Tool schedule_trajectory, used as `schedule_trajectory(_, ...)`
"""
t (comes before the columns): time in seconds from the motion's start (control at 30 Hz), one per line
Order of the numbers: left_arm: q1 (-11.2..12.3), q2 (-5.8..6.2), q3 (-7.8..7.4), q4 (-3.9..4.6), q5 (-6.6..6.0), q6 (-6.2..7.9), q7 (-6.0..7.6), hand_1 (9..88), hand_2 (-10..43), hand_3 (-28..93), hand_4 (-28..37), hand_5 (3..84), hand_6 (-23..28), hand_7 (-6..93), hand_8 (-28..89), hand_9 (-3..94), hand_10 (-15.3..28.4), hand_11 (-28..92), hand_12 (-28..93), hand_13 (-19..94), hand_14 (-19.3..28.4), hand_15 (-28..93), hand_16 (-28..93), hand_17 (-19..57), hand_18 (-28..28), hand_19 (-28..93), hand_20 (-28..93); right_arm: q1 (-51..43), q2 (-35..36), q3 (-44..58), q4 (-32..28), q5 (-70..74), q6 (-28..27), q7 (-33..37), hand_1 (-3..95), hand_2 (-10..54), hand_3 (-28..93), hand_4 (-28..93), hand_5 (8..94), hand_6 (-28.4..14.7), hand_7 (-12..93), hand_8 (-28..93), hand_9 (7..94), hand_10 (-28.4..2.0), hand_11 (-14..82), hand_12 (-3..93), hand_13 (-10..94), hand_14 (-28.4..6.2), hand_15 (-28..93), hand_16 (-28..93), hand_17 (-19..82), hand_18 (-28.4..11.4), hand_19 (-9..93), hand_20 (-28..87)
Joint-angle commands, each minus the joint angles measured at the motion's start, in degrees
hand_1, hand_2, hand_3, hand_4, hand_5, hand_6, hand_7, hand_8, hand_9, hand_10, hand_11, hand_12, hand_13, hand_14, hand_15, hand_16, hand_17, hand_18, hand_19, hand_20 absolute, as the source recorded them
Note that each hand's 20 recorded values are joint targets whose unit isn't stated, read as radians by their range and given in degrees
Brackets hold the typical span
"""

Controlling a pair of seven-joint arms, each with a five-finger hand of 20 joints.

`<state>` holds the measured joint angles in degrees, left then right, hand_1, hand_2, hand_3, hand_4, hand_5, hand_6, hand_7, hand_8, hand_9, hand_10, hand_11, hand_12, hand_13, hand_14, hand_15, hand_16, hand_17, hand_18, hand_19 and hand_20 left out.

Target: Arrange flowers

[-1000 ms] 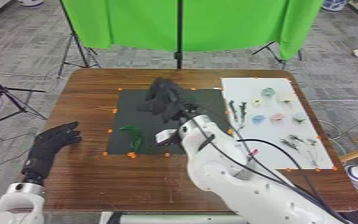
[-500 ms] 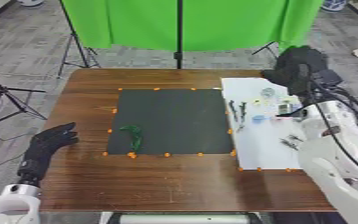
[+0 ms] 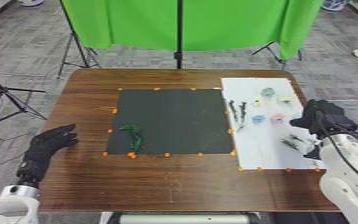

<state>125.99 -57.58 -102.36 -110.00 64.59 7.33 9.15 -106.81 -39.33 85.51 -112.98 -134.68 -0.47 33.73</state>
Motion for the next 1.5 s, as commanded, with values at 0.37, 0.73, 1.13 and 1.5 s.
schedule_trajectory(0.37, 1.16, -0.55, -0.31, -0.28, 0.29, -0.75, -0.52, 32.8, 4.4, 65, -17.3, 47.6, 5.2, 14.3, -7, 47.2, 14.0, 23, 12, 41, 19.0, 28, 0, 10.0, 14.7, 23, 27, -6.64, -0.34, 1.81, 1.54, -0.04, -4.36, -0.06, 37.2, -9.5, 64, -13, 76.4, -3.1, 22, -9, 85.3, -13.5, 26.2, 23.7, 94, -2.8, 50, 33, 62, -14.5, 93, 53)
schedule_trajectory(0.73, 1.16, -0.52, -0.29, -0.35, 0.28, -0.73, -0.52, 32.8, 4.5, 65, -17.4, 47.5, 5.1, 14.3, -7, 47.2, 14.0, 23, 12, 41, 18.9, 28, 0, 10.0, 14.7, 23, 27, -6.39, 0.34, -0.41, 2.88, -1.64, 2.45, 0.55, 55.0, -9.5, 55, -14, 81.1, -2.0, 27, 14, 90.2, -11.7, 30.8, 24.6, 94, -1.7, 56, 29, 65, -13.5, 93, 53)
schedule_trajectory(1.13, 1.90, -0.61, -0.62, -0.75, 0.15, -0.43, -0.76, 32.7, 4.7, 65, -17.4, 47.6, 5.1, 14.4, -7, 47.3, 13.8, 23, 12, 41, 19.0, 28, 0, 10.0, 14.7, 23, 27, -0.46, -2.35, 0.57, -6.19, 4.20, 7.89, 2.61, 56.4, -9.5, 57, -13, 83.0, -1.8, 28, 15, 92.0, -11.6, 32.6, 25.2, 94, -1.2, 59, 26, 67, -12.9, 93, 55)
schedule_trajectory(1.5, 1.12, 0.06, -0.62, -0.50, 0.14, -0.88, -1.16, 32.7, 5.0, 65, -17.4, 47.4, 5.1, 14.3, -7, 47.3, 13.9, 23, 12, 41, 19.0, 28, 0, 9.9, 14.8, 23, 27, 18.57, -10.74, -19.11, -7.50, 4.43, 8.65, 2.08, 56.8, -9.5, 57, -11, 83.9, -2.3, 27, 15, 92.7, -11.8, 32.5, 25.1, 94, -1.1, 60, 25, 68, -12.6, 93, 55)
